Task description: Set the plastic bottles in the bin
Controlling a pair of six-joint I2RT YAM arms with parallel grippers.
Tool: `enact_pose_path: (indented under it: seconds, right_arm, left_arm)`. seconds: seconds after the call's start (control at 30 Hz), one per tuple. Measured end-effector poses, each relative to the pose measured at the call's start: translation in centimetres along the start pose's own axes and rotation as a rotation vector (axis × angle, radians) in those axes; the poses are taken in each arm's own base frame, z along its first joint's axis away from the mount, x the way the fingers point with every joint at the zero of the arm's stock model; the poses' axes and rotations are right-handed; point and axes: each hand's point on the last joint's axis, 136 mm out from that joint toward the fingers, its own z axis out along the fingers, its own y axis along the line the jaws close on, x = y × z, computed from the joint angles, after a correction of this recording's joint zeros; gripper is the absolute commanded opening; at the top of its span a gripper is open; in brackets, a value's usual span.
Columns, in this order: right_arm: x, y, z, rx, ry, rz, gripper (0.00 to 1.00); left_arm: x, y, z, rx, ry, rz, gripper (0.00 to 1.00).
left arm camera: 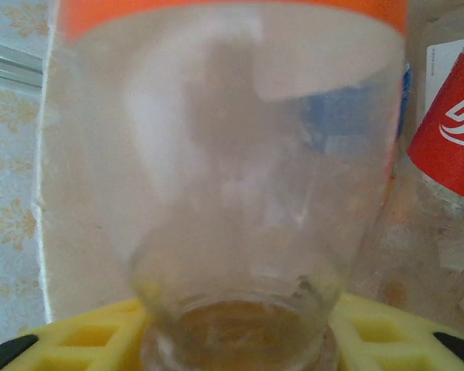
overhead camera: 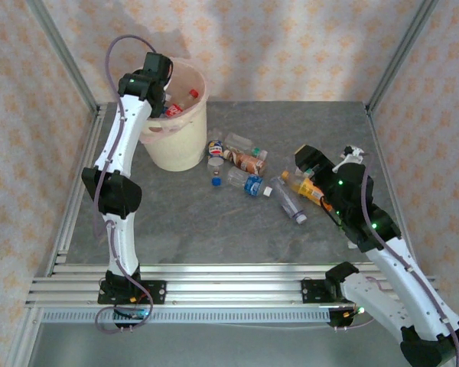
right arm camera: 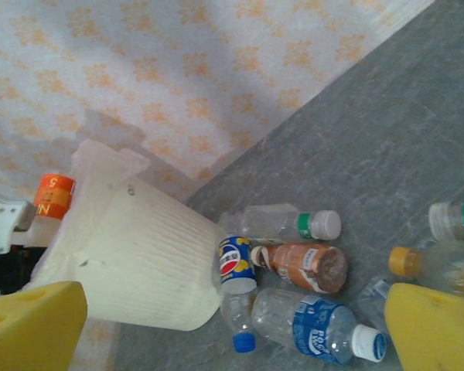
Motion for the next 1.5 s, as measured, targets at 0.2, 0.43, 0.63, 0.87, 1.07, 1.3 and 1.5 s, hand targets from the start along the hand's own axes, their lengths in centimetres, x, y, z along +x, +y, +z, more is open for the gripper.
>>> enact_pose_path:
  seconds: [0.2,0.43,0.63,0.87,1.07,1.3,1.5]
  right_arm:
    - [1.1,-4.1,0.7,0.208,0.022,0.0,0.99]
    - [2.5,-6.5,1.6,0.369,0.106,-0.055,0.99]
    - [5.0,-8.6,2.4,0.465,0.234,-0.13,0.99]
    - [6.8,-9.6,2.6,0.49,0.348,-0.198,0.99]
    - [10.1,-10.4,3.8,0.492,0.517,-0.26,1.0]
    - [14.0,-8.8,5.5,0.438,0.677,-0.407,0.99]
    - [16.5,-5.1,8.5,0.355,0.745,-0.577,0.99]
  left_arm:
    - [0.1,0.2,0.0,-0.01,0.003,0.006,0.75]
    - [0.1,0.2,0.0,-0.012,0.003,0.003,0.79]
    - [-0.2,1.1,-1.5,-0.011,-0.032,-0.05,0.87]
    - [-0.2,5.2,-9.5,0.014,-0.212,-0.237,1.0]
    - [1.3,7.5,-17.7,0.113,-0.424,-0.429,1.0]
    - [4.5,4.1,-20.9,0.362,-0.556,-0.642,1.0]
    - [6.9,1.5,-21.3,0.506,-0.594,-0.795,1.0]
